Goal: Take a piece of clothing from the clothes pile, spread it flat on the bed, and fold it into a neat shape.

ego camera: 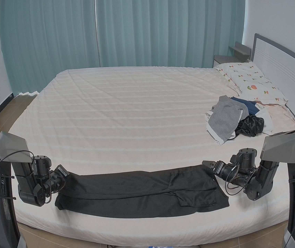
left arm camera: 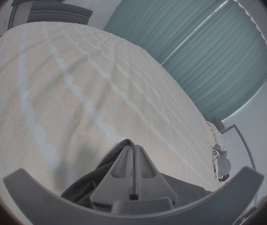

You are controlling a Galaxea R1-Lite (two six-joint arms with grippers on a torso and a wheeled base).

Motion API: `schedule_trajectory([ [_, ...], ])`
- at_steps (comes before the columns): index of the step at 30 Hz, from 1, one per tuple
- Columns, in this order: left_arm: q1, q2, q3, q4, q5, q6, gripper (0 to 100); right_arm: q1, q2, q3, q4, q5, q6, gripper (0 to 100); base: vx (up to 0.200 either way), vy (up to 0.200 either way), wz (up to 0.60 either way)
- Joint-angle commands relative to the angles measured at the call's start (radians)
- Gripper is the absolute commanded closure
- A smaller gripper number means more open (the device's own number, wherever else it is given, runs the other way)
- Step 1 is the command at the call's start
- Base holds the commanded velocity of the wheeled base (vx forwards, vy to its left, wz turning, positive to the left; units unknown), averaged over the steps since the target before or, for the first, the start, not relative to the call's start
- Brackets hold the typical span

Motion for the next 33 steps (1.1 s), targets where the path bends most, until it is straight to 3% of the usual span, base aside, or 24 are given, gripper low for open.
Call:
schedule_trajectory([
  [1,0.0,0.002,-0.003,-0.001,0.001,-0.001,100,0.009,0.02,-0.019,0.0,0.001,0.002,0,0.0,0.0,0.0],
  [3,0.0,0.004,-0.003,0.0,0.001,-0.001,100,0.015,0.025,-0.02,-0.001,0.001,0.002,0,0.0,0.0,0.0],
  [4,0.0,0.004,-0.003,0.0,0.001,-0.001,100,0.015,0.028,-0.025,-0.001,0.0,0.002,100,0.0,0.0,0.0],
  [33,0.023,0.015,-0.029,-0.001,0.029,-0.003,100,-0.028,0.02,-0.023,-0.004,-0.016,0.006,100,0.0,0.0,0.0],
])
